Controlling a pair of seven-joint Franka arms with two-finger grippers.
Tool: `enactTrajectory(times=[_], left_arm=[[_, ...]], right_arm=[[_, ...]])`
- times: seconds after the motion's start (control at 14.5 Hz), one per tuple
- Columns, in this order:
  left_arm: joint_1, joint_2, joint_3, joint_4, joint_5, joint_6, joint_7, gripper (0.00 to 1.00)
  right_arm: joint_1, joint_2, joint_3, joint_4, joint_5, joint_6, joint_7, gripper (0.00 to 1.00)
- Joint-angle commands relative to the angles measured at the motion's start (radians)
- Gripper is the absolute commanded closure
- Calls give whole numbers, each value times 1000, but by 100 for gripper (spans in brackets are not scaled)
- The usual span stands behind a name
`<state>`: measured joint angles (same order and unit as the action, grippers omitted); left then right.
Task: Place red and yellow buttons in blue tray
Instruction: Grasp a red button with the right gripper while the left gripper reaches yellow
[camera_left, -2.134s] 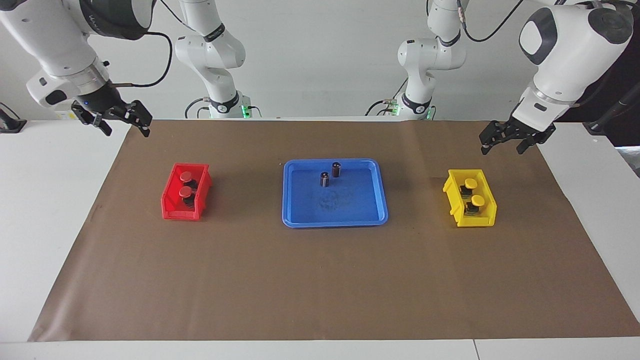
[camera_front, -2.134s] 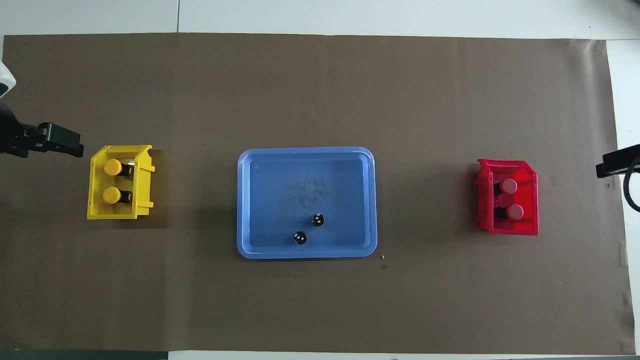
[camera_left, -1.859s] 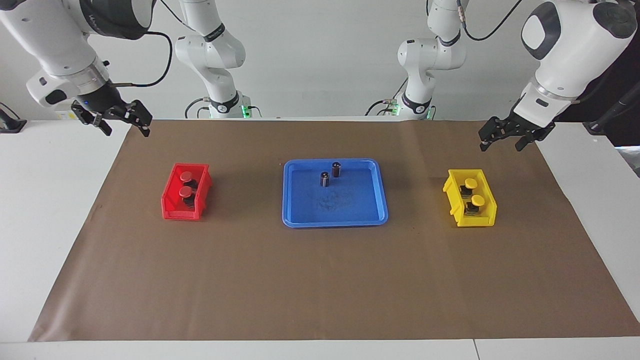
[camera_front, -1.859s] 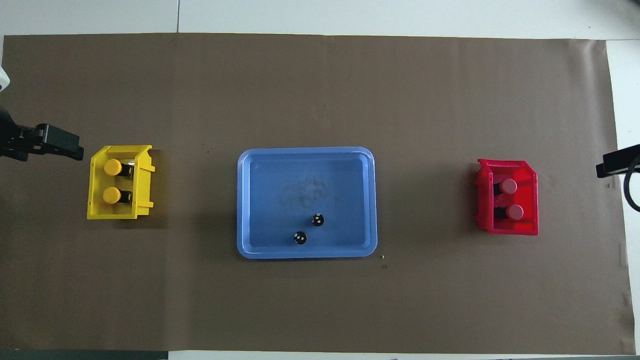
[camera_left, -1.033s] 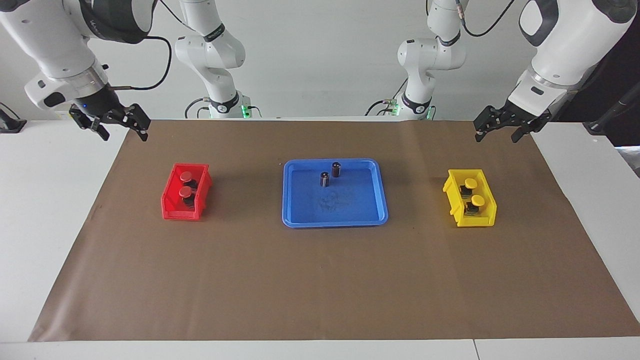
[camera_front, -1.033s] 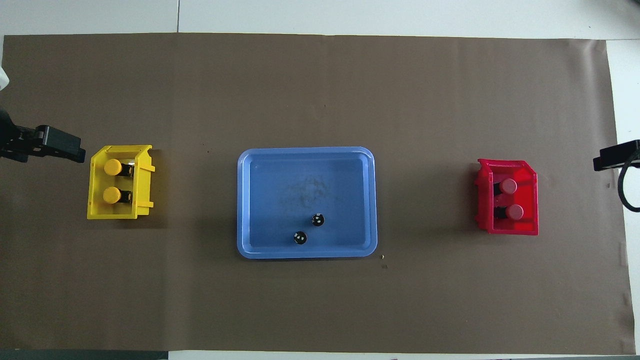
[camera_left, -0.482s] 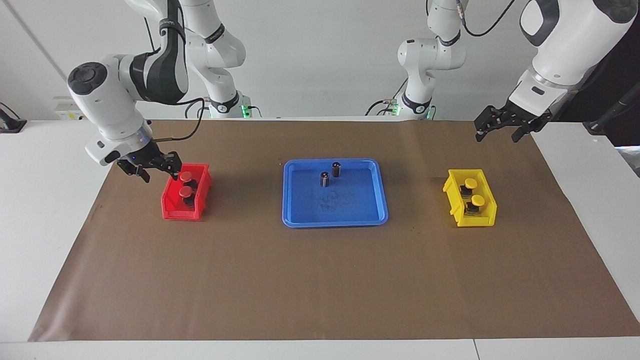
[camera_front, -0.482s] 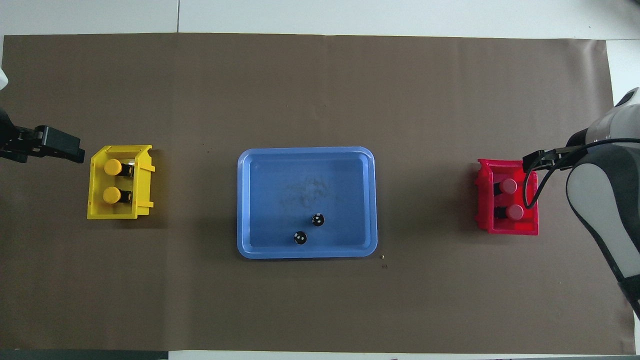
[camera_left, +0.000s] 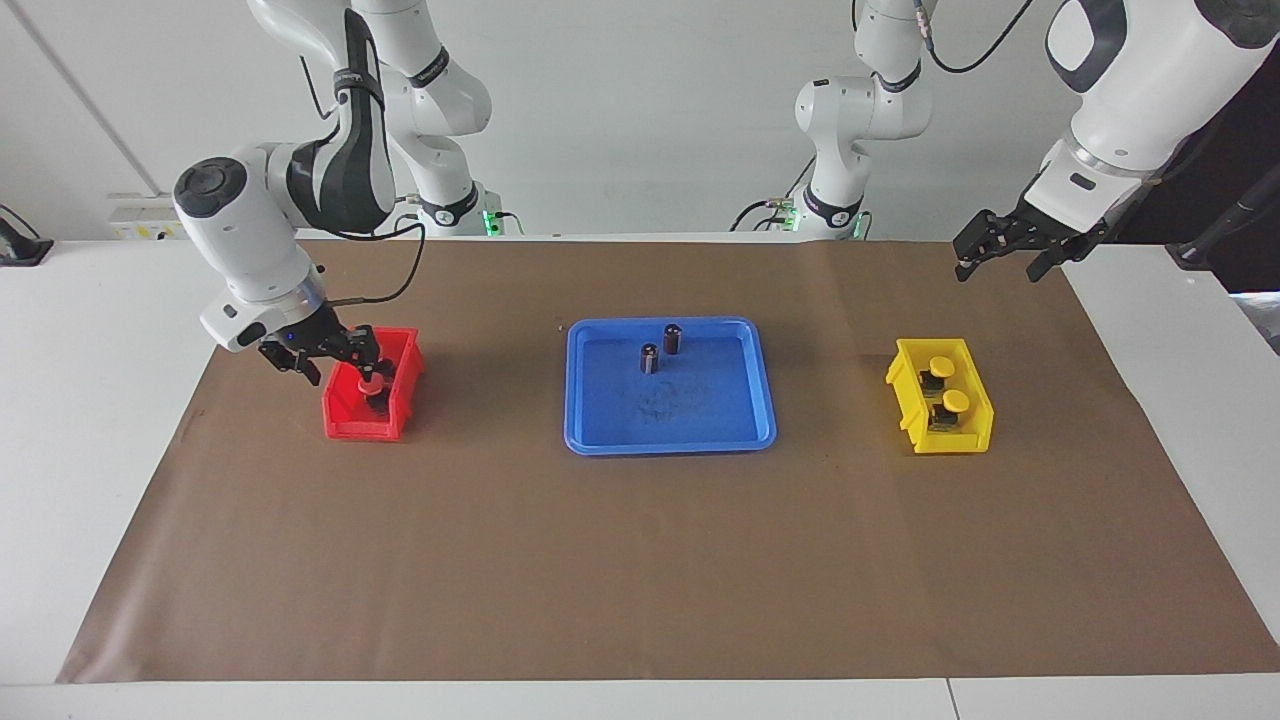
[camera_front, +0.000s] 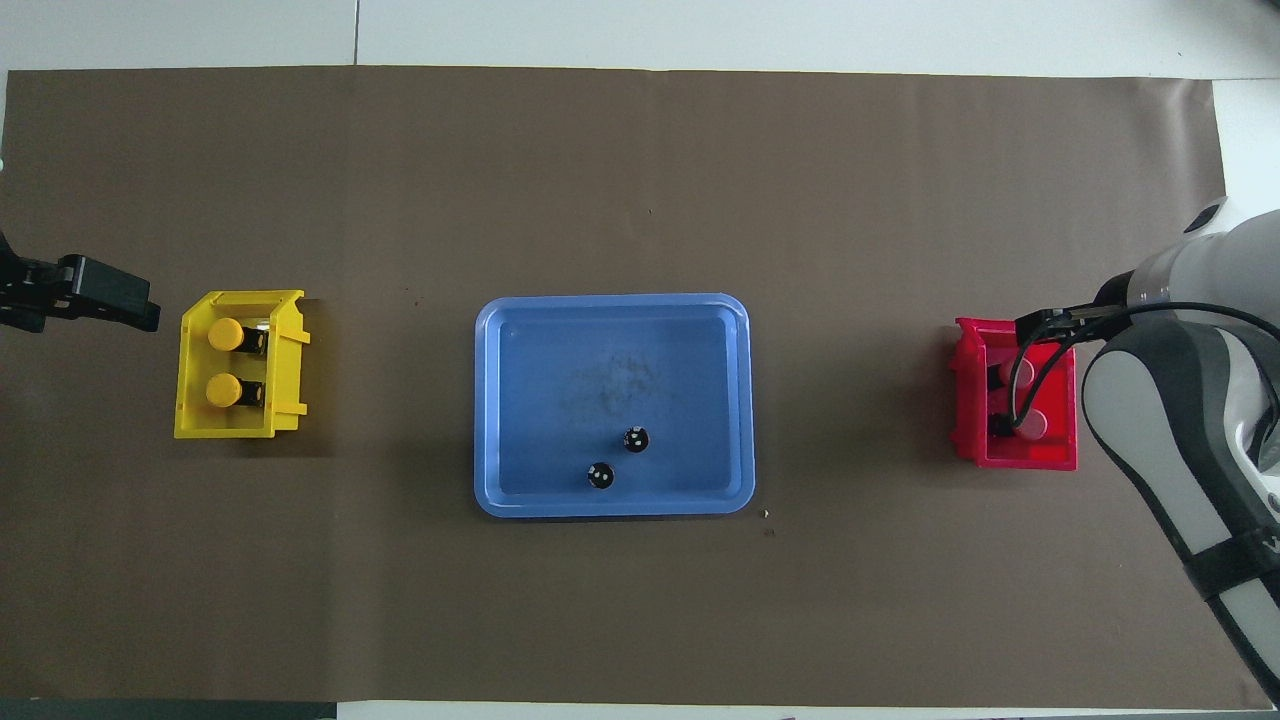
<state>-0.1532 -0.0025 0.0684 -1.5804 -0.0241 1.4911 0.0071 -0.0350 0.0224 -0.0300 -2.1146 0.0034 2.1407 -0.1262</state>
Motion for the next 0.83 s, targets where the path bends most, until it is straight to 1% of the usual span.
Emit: enactTrajectory(times=[0.0, 0.14, 0.34, 0.48, 0.55, 0.62, 0.76], left_arm=[[4, -17, 10, -6, -11, -18, 1, 0], [15, -17, 10, -4, -11, -34, 4, 0], [44, -19, 10, -7, -11, -35, 46, 0], [41, -22, 8, -13, -11, -40, 50, 0], [46, -34, 8, -12, -11, -84, 50, 0], [46, -40, 8, -21, -11, -72, 59, 0], [55, -39, 10, -27, -11, -63, 59, 0]], right_arm=[[7, -16, -1, -60, 23, 48, -4, 24], [6, -22, -1, -90, 23, 74, -15, 25], [-2, -19, -1, -105, 21, 87, -16, 31], [6, -22, -1, -116, 23, 90, -18, 34], [0, -36, -1, -140, 21, 85, -33, 35], [-3, -35, -1, -149, 21, 109, -68, 35], [-3, -32, -1, -148, 23, 91, -78, 35]])
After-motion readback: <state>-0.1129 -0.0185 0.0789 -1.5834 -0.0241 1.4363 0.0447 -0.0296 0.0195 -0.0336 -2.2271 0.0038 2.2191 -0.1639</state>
